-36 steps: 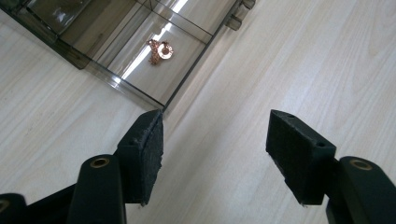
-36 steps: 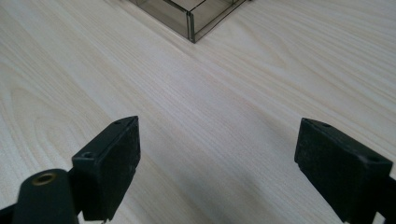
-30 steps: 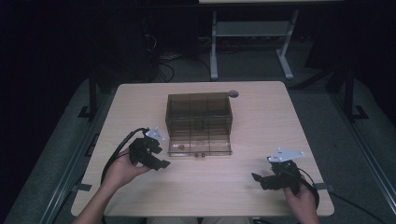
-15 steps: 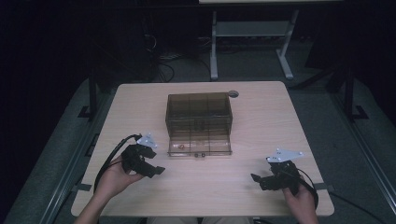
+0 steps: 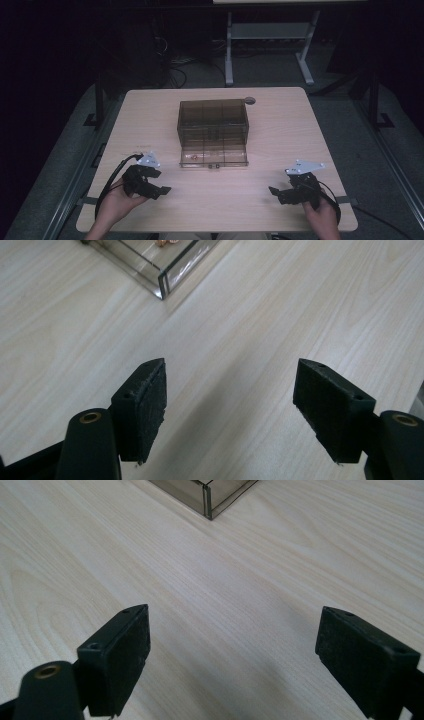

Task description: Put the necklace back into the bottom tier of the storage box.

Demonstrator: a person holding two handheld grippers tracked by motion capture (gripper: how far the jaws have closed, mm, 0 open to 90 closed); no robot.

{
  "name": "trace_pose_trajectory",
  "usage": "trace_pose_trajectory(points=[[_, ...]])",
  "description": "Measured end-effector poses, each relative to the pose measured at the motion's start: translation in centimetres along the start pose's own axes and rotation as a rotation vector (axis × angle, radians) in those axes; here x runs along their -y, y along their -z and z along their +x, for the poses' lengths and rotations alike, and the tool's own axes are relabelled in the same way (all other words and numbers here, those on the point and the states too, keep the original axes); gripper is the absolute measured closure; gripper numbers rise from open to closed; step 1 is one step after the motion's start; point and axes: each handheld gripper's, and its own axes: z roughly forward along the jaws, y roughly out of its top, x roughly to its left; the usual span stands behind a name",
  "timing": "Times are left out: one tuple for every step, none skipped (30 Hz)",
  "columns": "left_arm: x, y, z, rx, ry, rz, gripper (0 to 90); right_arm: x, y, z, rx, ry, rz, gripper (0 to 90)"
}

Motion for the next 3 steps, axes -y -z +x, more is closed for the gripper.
trace_pose_trajectory(points=[[0.46, -0.1, -0.16, 0.001, 0.008, -0.012, 29.6, 0.02, -0.05, 0.0, 0.004, 0.001, 0.0, 13.8], [0.46, -0.1, -0.16, 0.001, 0.008, -0.012, 29.7, 0.02, -0.05, 0.0, 0.004, 0.001, 0.0, 13.8], [0.66, -0.14, -0.27, 0.0, 0.01, -0.017, 29.7, 0.02, -0.07, -0.01, 0.005, 0.001, -0.002, 13.8]])
